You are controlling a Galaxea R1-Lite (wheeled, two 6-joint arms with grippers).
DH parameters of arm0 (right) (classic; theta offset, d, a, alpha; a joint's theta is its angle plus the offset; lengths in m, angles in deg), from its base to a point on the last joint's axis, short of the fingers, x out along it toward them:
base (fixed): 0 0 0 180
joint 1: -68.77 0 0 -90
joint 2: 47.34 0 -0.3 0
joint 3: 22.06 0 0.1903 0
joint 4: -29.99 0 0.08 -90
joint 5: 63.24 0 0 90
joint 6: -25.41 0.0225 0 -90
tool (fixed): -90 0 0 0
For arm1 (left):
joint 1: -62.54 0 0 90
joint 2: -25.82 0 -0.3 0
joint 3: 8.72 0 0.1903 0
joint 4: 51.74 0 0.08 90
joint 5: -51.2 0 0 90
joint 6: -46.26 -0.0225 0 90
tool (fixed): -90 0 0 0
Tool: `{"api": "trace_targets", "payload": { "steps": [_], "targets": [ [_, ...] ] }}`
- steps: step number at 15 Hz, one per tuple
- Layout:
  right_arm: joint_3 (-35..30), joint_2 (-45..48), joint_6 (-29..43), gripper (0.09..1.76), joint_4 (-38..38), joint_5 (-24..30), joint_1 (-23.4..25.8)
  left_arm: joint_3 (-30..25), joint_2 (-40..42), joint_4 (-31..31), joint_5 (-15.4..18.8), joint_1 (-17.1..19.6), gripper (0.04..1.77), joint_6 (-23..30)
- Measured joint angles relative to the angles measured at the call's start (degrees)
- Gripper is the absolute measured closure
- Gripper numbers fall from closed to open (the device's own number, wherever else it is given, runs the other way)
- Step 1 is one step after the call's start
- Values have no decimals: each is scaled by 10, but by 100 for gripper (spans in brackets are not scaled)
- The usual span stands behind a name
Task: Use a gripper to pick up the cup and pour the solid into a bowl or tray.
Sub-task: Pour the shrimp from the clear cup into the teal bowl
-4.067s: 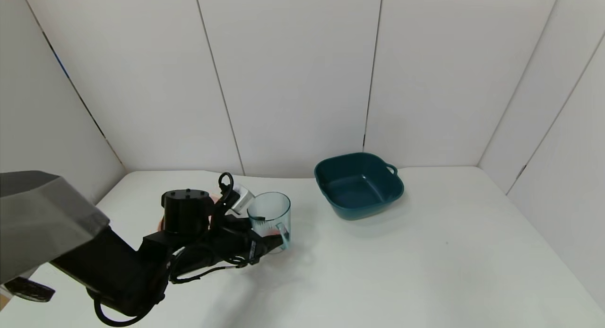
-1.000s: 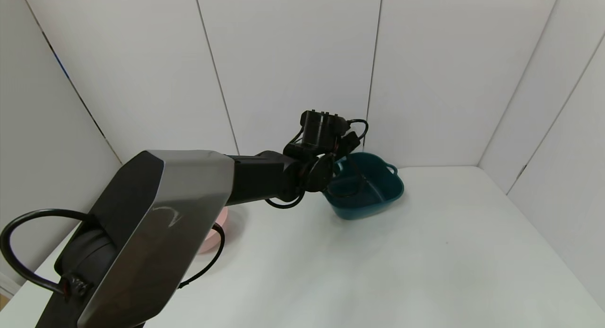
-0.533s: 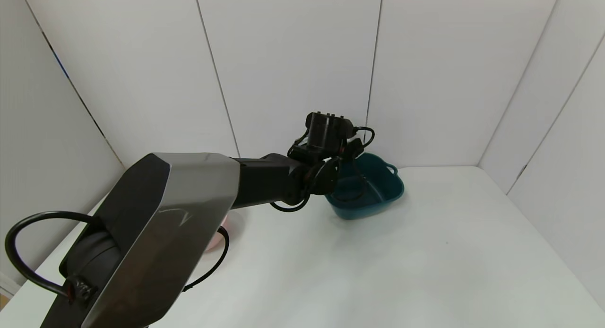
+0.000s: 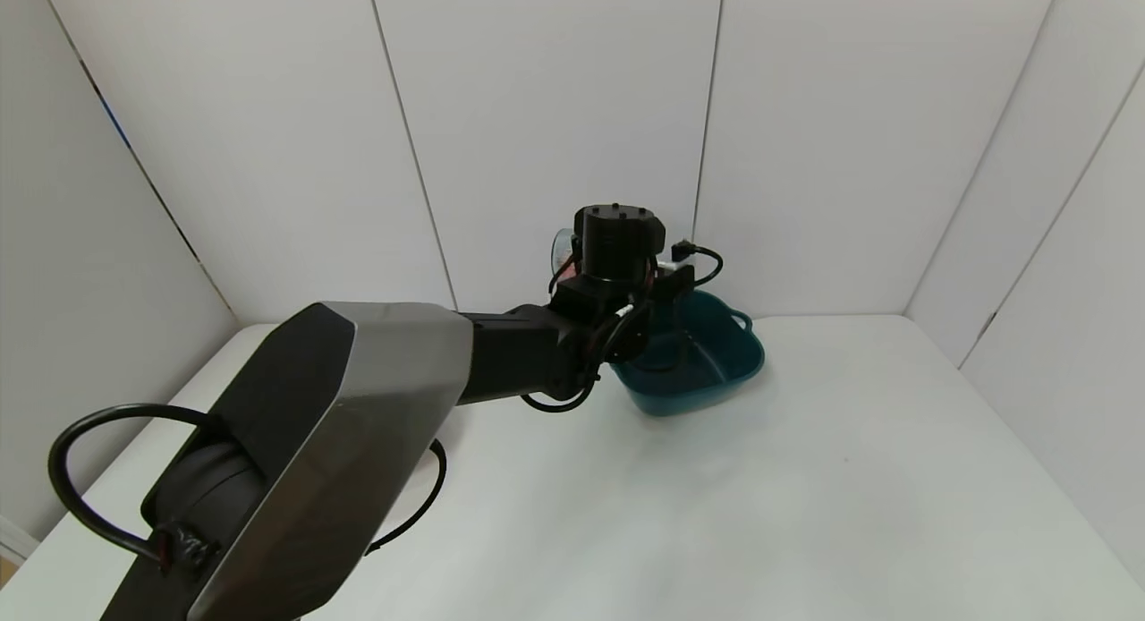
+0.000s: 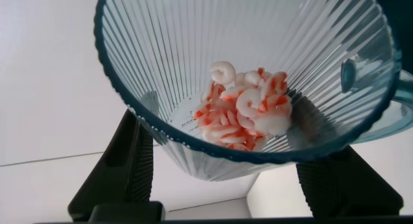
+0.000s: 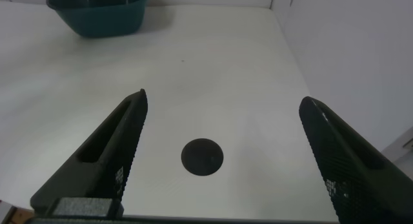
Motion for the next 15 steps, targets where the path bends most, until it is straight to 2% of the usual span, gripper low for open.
{"api": "trace_targets", "payload": {
  "steps": [2, 7, 10, 15],
  "targets": [
    [0, 0, 0, 14, 0, 0, 0, 0, -13, 16, -15, -2, 56, -24],
    [0, 0, 1, 14, 0, -1, 0, -1, -27, 9, -21, -7, 56, -33],
    [0, 0, 1, 14, 0, 0, 0, -1, -30, 10, -25, -11, 56, -59],
    [0, 0, 1, 14, 0, 0, 0, -1, -32, 9, -53, -17, 56, -109]
  ]
}}
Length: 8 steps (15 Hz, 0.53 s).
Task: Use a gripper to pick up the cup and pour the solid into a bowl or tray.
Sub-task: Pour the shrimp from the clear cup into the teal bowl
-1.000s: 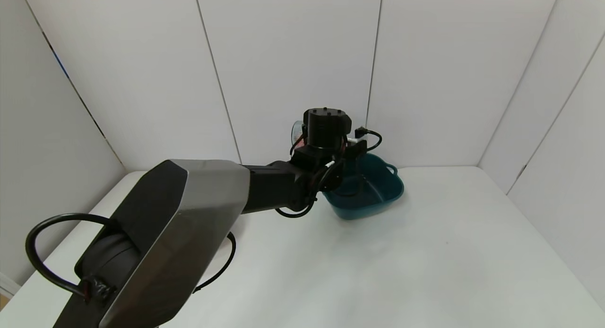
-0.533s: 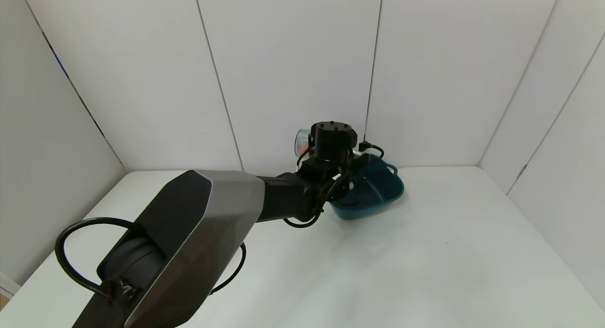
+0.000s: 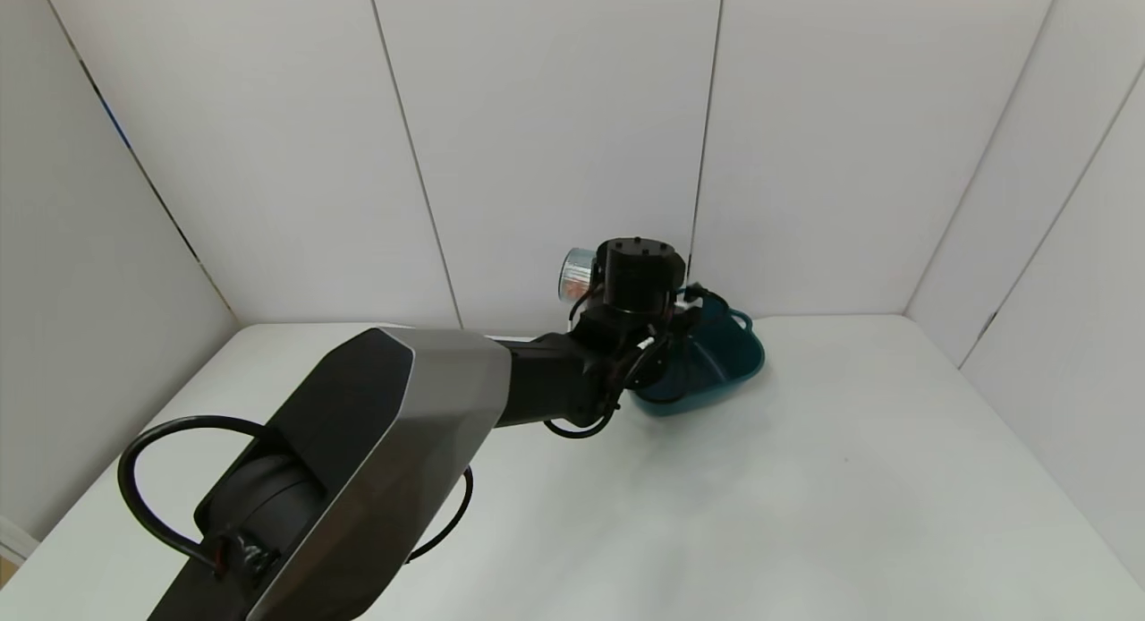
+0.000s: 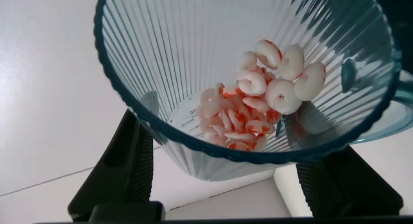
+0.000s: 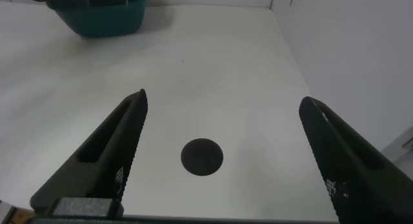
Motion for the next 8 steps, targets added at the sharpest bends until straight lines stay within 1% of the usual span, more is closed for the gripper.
{"api": "trace_targets", "payload": {
  "steps": [3, 6, 8],
  "targets": [
    [0, 0, 0, 14, 0, 0, 0, -1, 0, -1, -11, -7, 56, -21],
    [0, 0, 0, 14, 0, -1, 0, -1, -1, 1, -30, -11, 56, -60],
    [0, 0, 0, 14, 0, -1, 0, -1, -1, 5, -33, -12, 56, -83]
  ]
}}
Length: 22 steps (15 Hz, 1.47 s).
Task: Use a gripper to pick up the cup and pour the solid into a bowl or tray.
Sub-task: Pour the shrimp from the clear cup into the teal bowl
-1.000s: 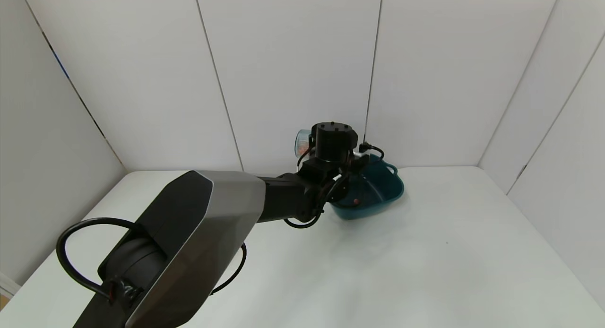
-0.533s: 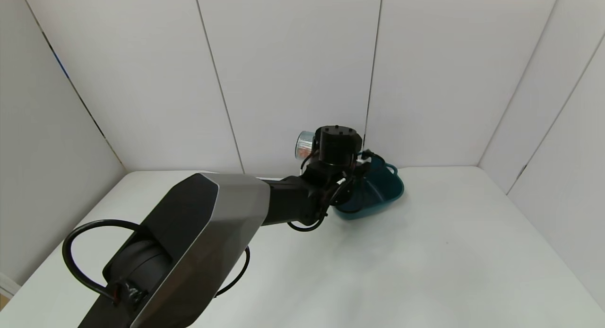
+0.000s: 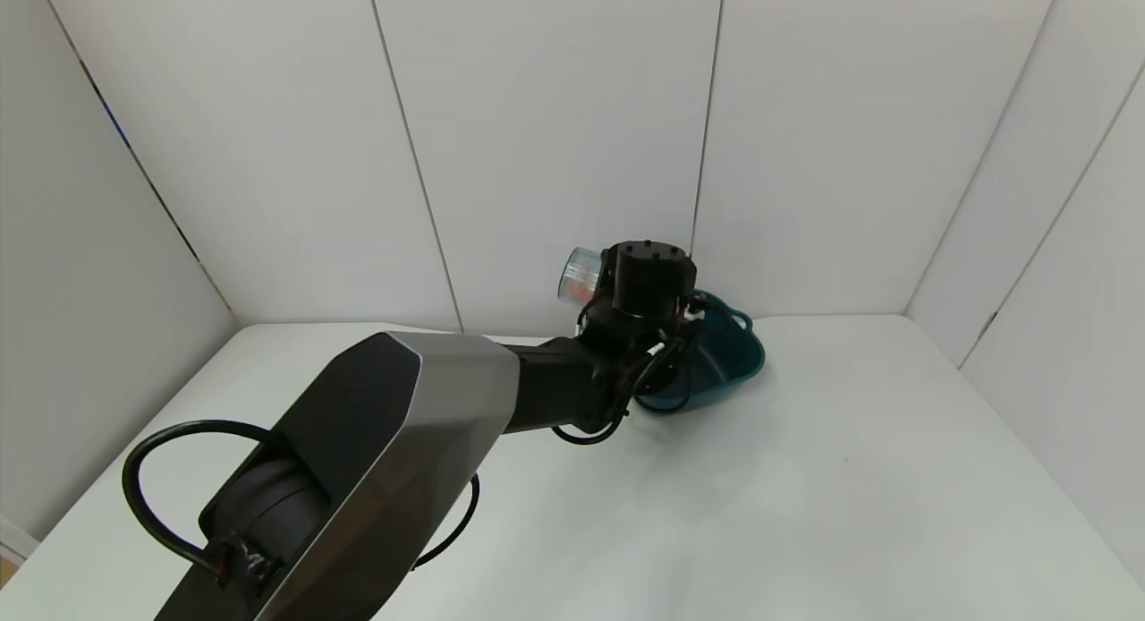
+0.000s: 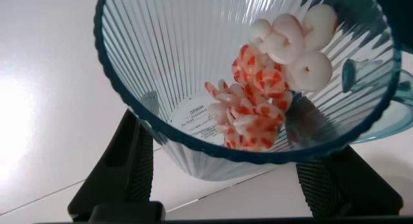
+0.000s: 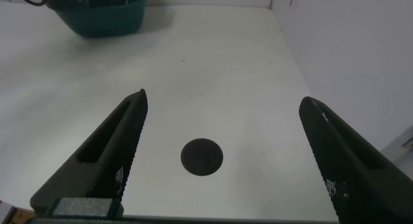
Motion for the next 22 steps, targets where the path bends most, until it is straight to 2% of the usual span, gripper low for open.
{"api": "trace_targets", "payload": {
  "steps": [8, 14, 22],
  "targets": [
    [0, 0, 0, 14, 0, 0, 0, 0, 0, 25, -31, -13, 56, -76],
    [0, 0, 1, 14, 0, -1, 0, -4, -4, 99, -49, -18, 56, -158],
    [0, 0, 2, 14, 1, -1, 0, -5, -7, 118, -52, -18, 56, -169]
  ]
}}
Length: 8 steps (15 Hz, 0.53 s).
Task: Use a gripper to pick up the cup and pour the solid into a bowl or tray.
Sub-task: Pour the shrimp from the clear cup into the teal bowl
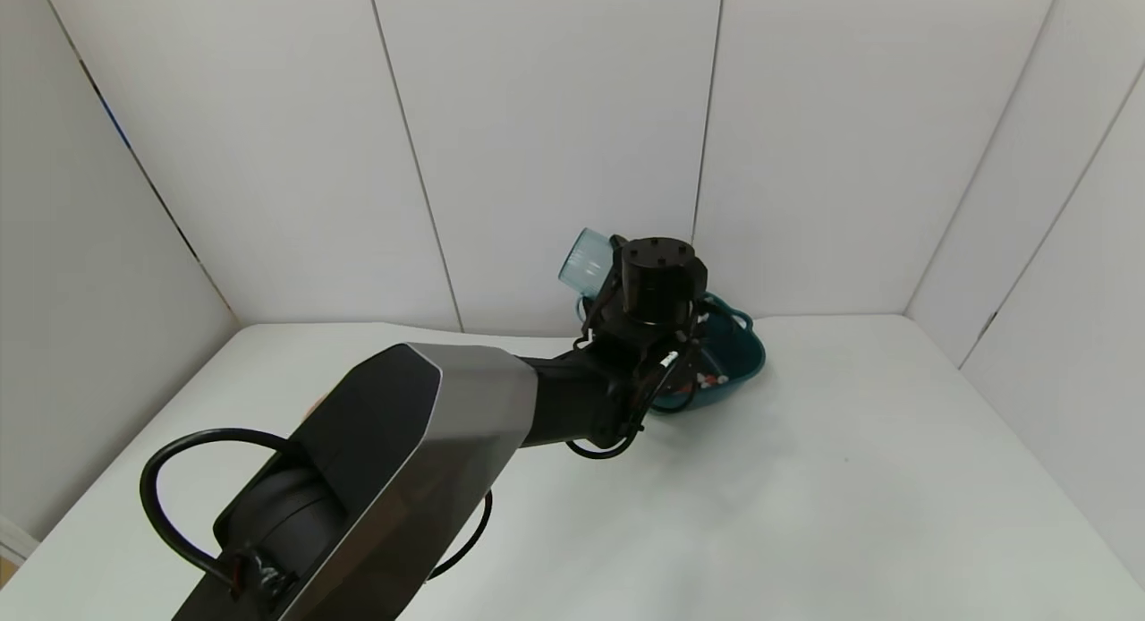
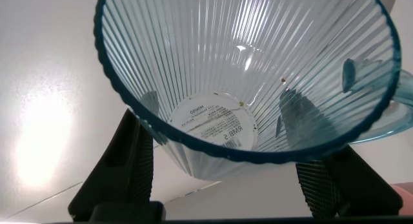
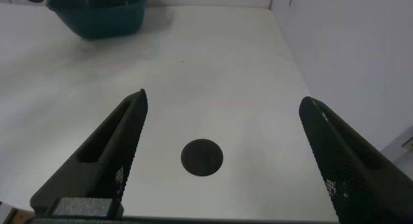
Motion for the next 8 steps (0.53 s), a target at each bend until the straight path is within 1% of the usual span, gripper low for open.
{"api": "trace_targets", "payload": {
  "steps": [3, 8],
  "targets": [
    [0, 0, 0, 14, 0, 0, 0, -3, 1, 17, -1, -1, 56, 0],
    [0, 0, 0, 14, 0, 0, 0, -3, 5, 27, -14, 0, 56, 23]
  ]
}}
